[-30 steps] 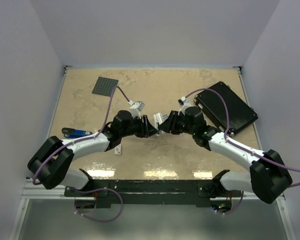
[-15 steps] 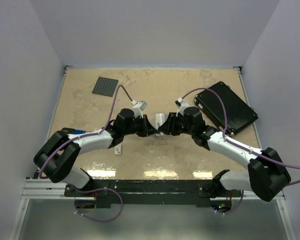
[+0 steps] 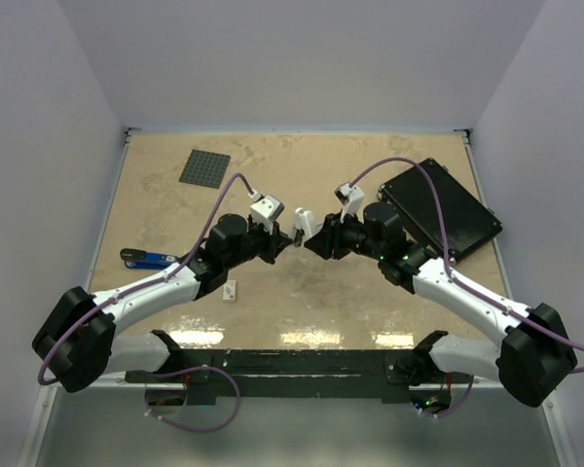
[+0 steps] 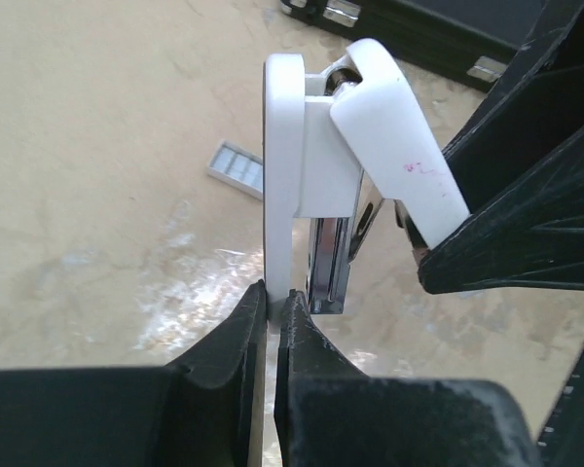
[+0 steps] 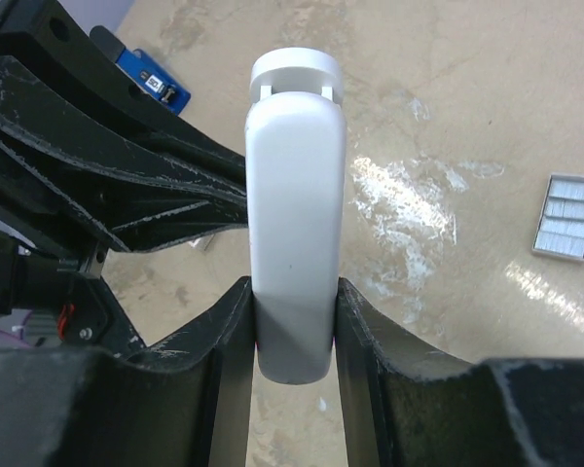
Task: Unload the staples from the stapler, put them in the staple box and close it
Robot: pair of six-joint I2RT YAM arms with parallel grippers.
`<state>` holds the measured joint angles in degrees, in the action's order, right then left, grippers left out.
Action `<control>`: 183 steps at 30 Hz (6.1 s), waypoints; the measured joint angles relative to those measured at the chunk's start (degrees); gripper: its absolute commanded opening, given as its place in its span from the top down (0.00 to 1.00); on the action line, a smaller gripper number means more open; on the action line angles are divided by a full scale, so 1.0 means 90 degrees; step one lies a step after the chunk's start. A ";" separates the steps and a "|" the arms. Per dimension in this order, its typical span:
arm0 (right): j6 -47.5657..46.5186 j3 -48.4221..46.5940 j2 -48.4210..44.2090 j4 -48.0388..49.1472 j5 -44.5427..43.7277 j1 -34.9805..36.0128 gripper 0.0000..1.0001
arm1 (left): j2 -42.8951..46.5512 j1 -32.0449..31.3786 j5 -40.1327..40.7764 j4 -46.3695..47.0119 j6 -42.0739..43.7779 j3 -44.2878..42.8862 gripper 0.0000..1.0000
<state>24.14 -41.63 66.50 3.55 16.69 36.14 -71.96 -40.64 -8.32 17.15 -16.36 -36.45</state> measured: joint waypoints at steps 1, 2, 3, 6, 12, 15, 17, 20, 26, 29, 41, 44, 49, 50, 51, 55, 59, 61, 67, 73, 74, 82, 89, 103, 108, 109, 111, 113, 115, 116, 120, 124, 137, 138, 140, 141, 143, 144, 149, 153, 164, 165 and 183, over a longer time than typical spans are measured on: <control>-0.0080 -0.0005 0.0039 0.0046 -0.0005 0.0005 1.00 | 0.0041 0.0000 0.0134 -0.0039 0.0308 0.0002 1.00; -0.0158 -0.0019 0.0114 0.0078 -0.0007 0.0017 1.00 | 0.0041 -0.0002 0.0209 -0.0068 0.0483 0.0002 1.00; -0.0243 -0.0049 0.0216 0.0085 -0.0007 0.0022 1.00 | 0.0032 -0.0005 0.0350 -0.0143 0.0695 0.0002 1.00; -0.0459 -0.0219 0.0559 -0.0039 -0.0073 0.0063 1.00 | -0.0053 -0.0010 0.0712 -0.0350 0.1156 0.0002 1.00; -0.0964 -0.0454 0.0634 -0.0352 -0.0372 0.0160 1.00 | -0.0092 -0.0049 0.1406 -0.0352 0.2399 0.0005 1.00; -0.1163 -0.0420 0.0447 -0.0379 -0.0432 0.0163 1.00 | -0.0100 -0.0114 0.1644 0.0010 0.3174 0.0148 1.00; -0.1287 -0.0355 0.0313 -0.0447 -0.0471 0.0163 1.00 | -0.0100 -0.0223 0.1858 0.0352 0.3679 0.0350 1.00; -0.1445 -0.0272 0.0182 -0.0593 -0.0500 0.0182 1.00 | -0.0138 -0.0512 0.2324 0.0976 0.4364 0.0738 1.00; -0.1749 -0.0151 -0.0138 -0.0709 -0.0653 0.0240 1.00 | -0.0272 -0.0801 0.2902 0.1821 0.5671 0.0998 1.00; -0.1877 -0.0146 -0.0255 -0.0707 -0.0731 0.0240 1.00 | -0.0423 -0.0896 0.3094 0.2441 0.6181 0.1185 1.00; -0.1955 -0.0104 -0.0299 -0.0789 -0.0695 0.0313 1.00 | -0.0940 -0.1234 0.3553 0.4709 0.7339 0.2008 1.00; -0.1960 -0.0277 -0.0364 -0.1076 -0.0622 0.0313 1.00 | -0.0981 -0.1328 0.3594 0.5081 0.7521 0.2166 1.00; -0.1996 -0.0503 -0.0488 -0.1455 -0.0653 0.0313 1.00 | -0.1450 -0.1484 0.3718 0.6020 0.7987 0.2246 1.00; -0.2016 -0.0525 -0.0505 -0.1503 -0.0675 0.0313 1.00 | -0.1535 -0.1513 0.3747 0.6164 0.8063 0.2256 1.00; -0.2030 -0.0532 -0.0515 -0.1537 -0.0673 0.0313 1.00 | -0.1651 -0.1554 0.3798 0.6360 0.8133 0.2273 1.00; -0.2035 -0.0571 -0.0517 -0.1632 -0.0634 0.0311 1.00 | -0.1914 -0.1630 0.3929 0.6880 0.8279 0.2327 1.00; -0.1916 -0.0590 -0.0515 -0.1630 -0.0636 0.0311 1.00 | -0.1936 -0.1668 0.4075 0.7023 0.8264 0.2310 0.99; -0.1855 -0.0593 -0.0512 -0.1634 -0.0648 0.0311 1.00 | -0.1872 -0.1671 0.4109 0.6946 0.8218 0.2283 0.89; -0.1632 -0.0668 -0.0554 -0.1807 -0.1076 0.0160 1.00 | -0.1532 -0.1501 0.4850 0.6314 0.8162 0.2361 0.23; -0.1268 -0.0709 -0.0556 -0.2249 -0.1977 -0.0029 1.00 | -0.0316 -0.1367 0.5000 0.4466 0.7448 0.2375 0.17; -0.1197 -0.0721 -0.0556 -0.2280 -0.2055 -0.0029 1.00 | -0.0080 -0.1367 0.4952 0.4170 0.7325 0.2331 0.17; -0.0899 -0.1569 -0.0284 -0.2948 -0.1826 -0.0102 1.00 | 0.0899 -0.1367 0.3854 0.0981 0.5688 0.0971 0.13; -0.1124 -0.1865 -0.0308 -0.3422 -0.1151 -0.0100 1.00 | 0.1304 -0.1367 0.2805 -0.0580 0.3636 0.0165 0.06; -0.0993 -0.2028 -0.0476 -0.3582 0.0335 -0.0102 1.00 | 0.1328 -0.1037 0.1763 -0.1625 0.2914 -0.0221 0.13; -0.0891 -0.2028 -0.0517 -0.3524 0.0712 -0.0100 1.00 | 0.1217 -0.0391 0.1205 -0.1712 0.2662 -0.0223 0.14; -0.0852 -0.2028 -0.0532 -0.3492 0.0760 -0.0104 1.00 | 0.1197 -0.0362 0.1115 -0.1717 0.2659 -0.0223 0.14; -0.0780 -0.2028 -0.0573 -0.3453 0.0838 -0.0107 1.00 | 0.1161 -0.0355 0.1001 -0.1729 0.2667 -0.0226 0.16; -0.0709 -0.2028 -0.0614 -0.3395 0.0959 -0.0107 1.00 | 0.1110 -0.0352 0.0901 -0.1739 0.2671 -0.0226 0.17; -0.0622 -0.2028 -0.0624 -0.3298 0.1083 -0.0104 1.00 | 0.1078 -0.0352 0.0831 -0.1778 0.2679 -0.0226 0.24; -0.0578 -0.2028 -0.0622 -0.3249 0.1127 -0.0100 1.00 | 0.1078 -0.0352 0.0818 -0.1785 0.2681 -0.0226 0.27; -0.0444 -0.2028 -0.0559 -0.3109 0.1275 -0.0102 1.00 | 0.1078 -0.0352 0.0811 -0.1783 0.2727 -0.0223 0.54; -0.0362 -0.2028 -0.0454 -0.3024 0.1265 -0.0102 1.00 | 0.1078 -0.0347 0.0860 -0.1790 0.2769 -0.0223 0.74; 0.0447 -0.2254 -0.0304 -0.2526 0.0775 -0.0202 0.45 | 0.1081 -0.0279 0.0913 -0.1848 0.2018 -0.0226 1.00; 0.0498 -0.2312 -0.0304 -0.2453 0.0651 -0.0214 0.41 | 0.1083 -0.0257 0.0884 -0.1829 0.1821 -0.0226 1.00; 0.0571 -0.2450 -0.0304 -0.2392 0.0384 -0.0231 0.38 | 0.1124 -0.0214 0.0821 -0.1800 0.1401 -0.0223 1.00; 0.0588 -0.2506 -0.0304 -0.2378 0.0294 -0.0238 0.38 | 0.1154 -0.0187 0.0784 -0.1780 0.1200 -0.0223 1.00; 0.0610 -0.2545 -0.0323 -0.2339 0.0129 -0.0238 0.38 | 0.1209 -0.0151 0.0741 -0.1770 0.0823 -0.0223 1.00; 0.0627 -0.2550 -0.0342 -0.2324 0.0041 -0.0238 0.38 | 0.1229 -0.0134 0.0721 -0.1783 0.0619 -0.0223 1.00; 0.0661 -0.2569 -0.0580 -0.2358 -0.0296 -0.0231 0.44 | 0.1256 -0.0121 0.0634 -0.1841 -0.0291 -0.0223 1.00; 0.0668 -0.2589 -0.0916 -0.2431 -0.0355 -0.0231 0.53 | 0.1382 -0.0080 0.0610 -0.1846 -0.0969 -0.0223 1.00; 0.1098 -0.1583 -0.0877 -0.0967 0.1163 -0.0231 0.64 | 0.1185 -0.0068 0.0328 -0.2120 -0.2052 -0.0408 1.00; 0.1100 -0.1583 -0.0772 -0.0908 0.1253 -0.0231 0.67 | 0.1185 -0.0068 0.0265 -0.2125 -0.2093 -0.0408 1.00; 0.1081 -0.2251 0.0318 -0.0641 0.1069 -0.0372 0.67 | 0.1200 -0.0019 -0.0719 -0.1673 -0.2290 -0.0199 1.00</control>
<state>33.87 -61.89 69.36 -2.22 26.30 32.80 -61.17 -40.82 -14.79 2.09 -36.97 -38.24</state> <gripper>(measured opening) 0.305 0.334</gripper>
